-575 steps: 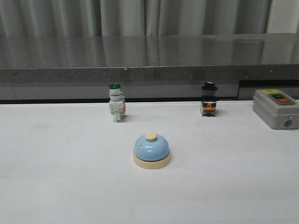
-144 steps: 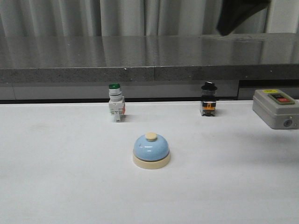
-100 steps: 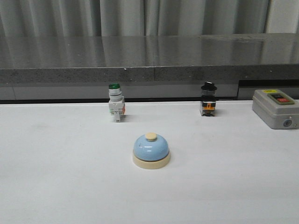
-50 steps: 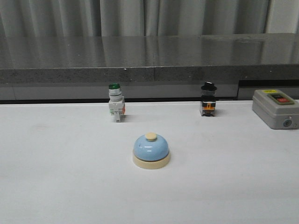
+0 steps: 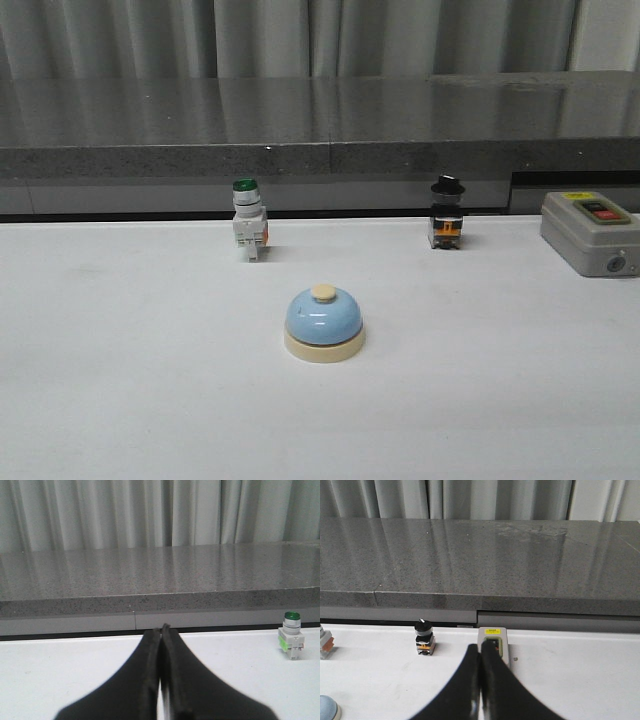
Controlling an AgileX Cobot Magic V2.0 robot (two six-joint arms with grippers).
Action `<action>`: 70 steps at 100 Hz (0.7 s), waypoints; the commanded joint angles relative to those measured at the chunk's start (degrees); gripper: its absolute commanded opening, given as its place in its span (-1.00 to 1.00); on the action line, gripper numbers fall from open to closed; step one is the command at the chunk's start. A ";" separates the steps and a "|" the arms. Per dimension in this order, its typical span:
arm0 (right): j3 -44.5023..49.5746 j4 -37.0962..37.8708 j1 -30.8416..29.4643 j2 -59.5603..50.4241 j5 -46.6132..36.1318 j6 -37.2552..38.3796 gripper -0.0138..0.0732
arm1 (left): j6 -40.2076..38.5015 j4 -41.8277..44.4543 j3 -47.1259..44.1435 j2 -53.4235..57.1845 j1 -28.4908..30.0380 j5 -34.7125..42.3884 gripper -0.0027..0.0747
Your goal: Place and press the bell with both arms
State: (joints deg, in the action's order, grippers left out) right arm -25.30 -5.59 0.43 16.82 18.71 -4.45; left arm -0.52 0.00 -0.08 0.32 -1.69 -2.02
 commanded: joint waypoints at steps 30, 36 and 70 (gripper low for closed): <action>2.04 0.63 -0.27 -2.01 -4.99 0.08 -0.82 | -0.56 0.00 -2.38 1.64 0.24 4.74 -0.98; 3.85 1.20 -0.27 -4.20 -5.83 0.14 -0.82 | -0.56 0.00 -2.38 1.64 0.24 4.74 -0.98; 17.42 7.01 -0.27 -16.24 -10.92 8.27 -0.82 | -0.56 0.00 -2.38 1.64 0.24 4.74 -0.98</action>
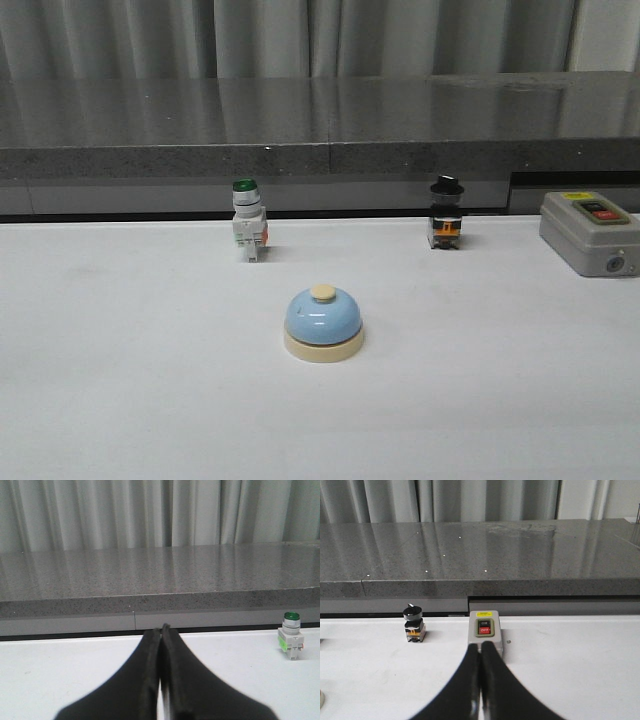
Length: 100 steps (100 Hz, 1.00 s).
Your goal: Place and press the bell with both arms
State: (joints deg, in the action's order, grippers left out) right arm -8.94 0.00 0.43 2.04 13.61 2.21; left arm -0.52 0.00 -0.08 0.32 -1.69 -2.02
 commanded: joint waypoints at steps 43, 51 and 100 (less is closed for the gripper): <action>9.61 0.61 -0.27 -3.72 -13.26 1.60 -0.82 | -0.56 0.00 -2.38 1.64 0.24 4.74 -0.98; 9.61 0.61 -0.27 -3.72 -13.26 1.60 -0.82 | -0.56 0.00 -2.38 1.64 0.24 4.74 -0.98; 9.61 0.61 -0.27 -3.72 -13.26 1.60 -0.82 | -0.56 0.00 -2.38 1.64 0.24 4.74 -0.98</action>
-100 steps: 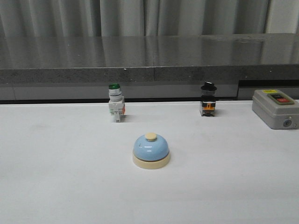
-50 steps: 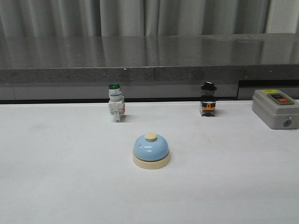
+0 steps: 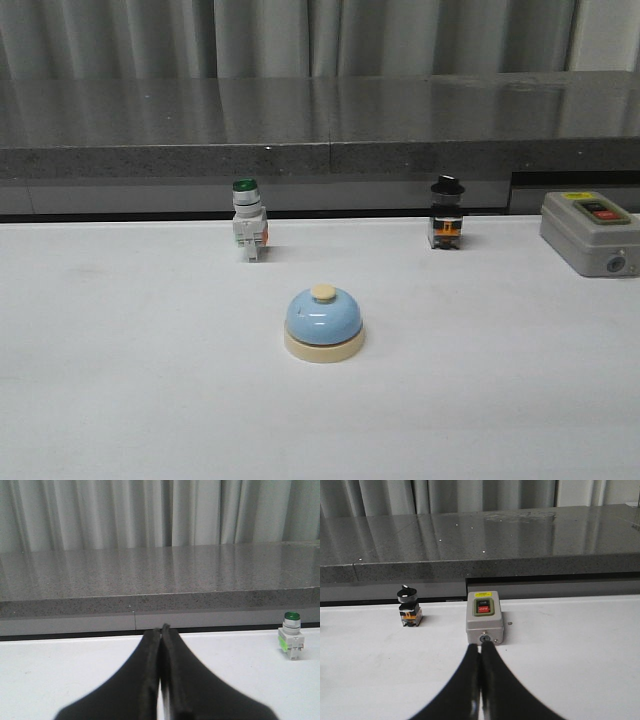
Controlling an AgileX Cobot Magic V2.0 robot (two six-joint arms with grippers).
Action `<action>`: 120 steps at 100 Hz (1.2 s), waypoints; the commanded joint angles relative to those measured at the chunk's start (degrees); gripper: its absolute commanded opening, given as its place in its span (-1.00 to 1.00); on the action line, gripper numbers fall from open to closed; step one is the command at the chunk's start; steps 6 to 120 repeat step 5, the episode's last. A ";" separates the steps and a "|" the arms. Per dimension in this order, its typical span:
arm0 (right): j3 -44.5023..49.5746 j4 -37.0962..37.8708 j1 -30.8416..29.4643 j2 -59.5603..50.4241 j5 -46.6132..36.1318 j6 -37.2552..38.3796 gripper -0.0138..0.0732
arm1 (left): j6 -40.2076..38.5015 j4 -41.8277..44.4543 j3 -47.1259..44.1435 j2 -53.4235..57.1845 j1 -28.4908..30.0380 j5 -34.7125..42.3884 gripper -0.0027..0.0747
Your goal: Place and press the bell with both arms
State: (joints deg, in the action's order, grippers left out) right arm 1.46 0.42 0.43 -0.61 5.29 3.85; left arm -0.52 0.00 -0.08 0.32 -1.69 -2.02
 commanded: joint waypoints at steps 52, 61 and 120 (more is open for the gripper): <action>-0.79 0.18 -0.27 -1.07 -4.94 -0.04 -0.82 | -0.56 0.00 -2.38 1.64 0.24 4.74 -0.98; -0.79 0.18 -0.27 -1.07 -4.94 -0.04 -0.82 | -0.56 0.00 -2.38 1.64 0.24 4.74 -0.98; -0.79 0.18 -0.27 -1.07 -4.94 -0.04 -0.82 | -0.56 0.00 -2.38 1.64 0.24 4.74 -0.98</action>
